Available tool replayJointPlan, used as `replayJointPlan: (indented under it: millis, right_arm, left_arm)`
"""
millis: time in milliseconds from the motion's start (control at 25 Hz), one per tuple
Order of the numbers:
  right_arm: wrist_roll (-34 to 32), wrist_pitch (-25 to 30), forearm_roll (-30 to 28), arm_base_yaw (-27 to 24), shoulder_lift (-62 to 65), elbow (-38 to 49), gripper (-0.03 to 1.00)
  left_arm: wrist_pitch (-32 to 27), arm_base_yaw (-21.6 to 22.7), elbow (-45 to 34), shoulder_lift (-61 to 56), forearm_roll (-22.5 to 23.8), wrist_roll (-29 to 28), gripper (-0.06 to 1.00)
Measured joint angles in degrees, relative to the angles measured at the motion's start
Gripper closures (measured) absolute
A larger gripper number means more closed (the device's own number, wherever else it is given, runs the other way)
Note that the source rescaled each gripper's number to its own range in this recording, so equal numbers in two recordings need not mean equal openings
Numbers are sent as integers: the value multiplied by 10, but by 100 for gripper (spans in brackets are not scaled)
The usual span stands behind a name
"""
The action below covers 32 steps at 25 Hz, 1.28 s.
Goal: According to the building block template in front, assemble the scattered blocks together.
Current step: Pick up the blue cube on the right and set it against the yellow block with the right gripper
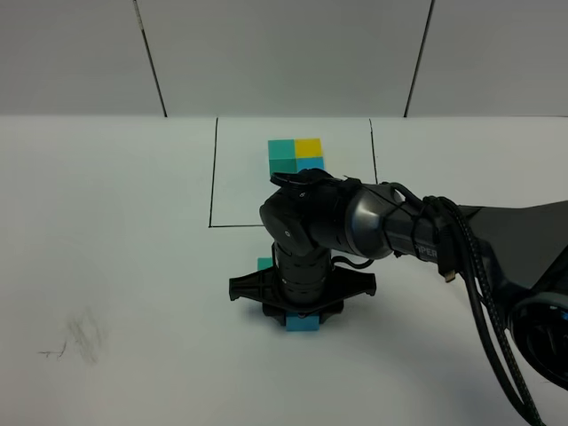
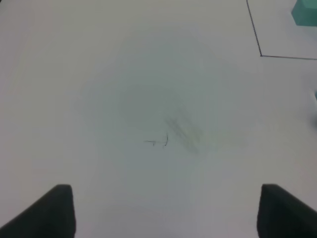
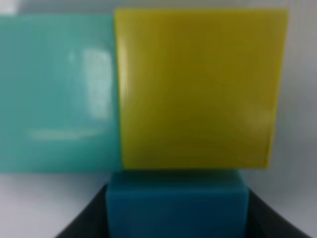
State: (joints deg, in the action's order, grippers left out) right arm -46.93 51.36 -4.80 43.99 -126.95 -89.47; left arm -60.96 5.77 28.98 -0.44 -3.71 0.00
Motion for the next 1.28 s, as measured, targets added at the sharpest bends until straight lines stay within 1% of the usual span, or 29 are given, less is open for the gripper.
replayJointPlan:
  millis: [600, 1040, 1280]
  right_arm:
    - [-14, -12, -18, -6, -1, -1, 69]
    - [-3, -12, -19, -6, -2, -1, 69]
    - [0, -7, -9, -8, -3, -2, 69]
  left_arm:
    - [0, 0, 0, 0, 0, 0, 31]
    - [0, 0, 0, 0, 0, 0, 31]
    - [0, 0, 0, 0, 0, 0, 31]
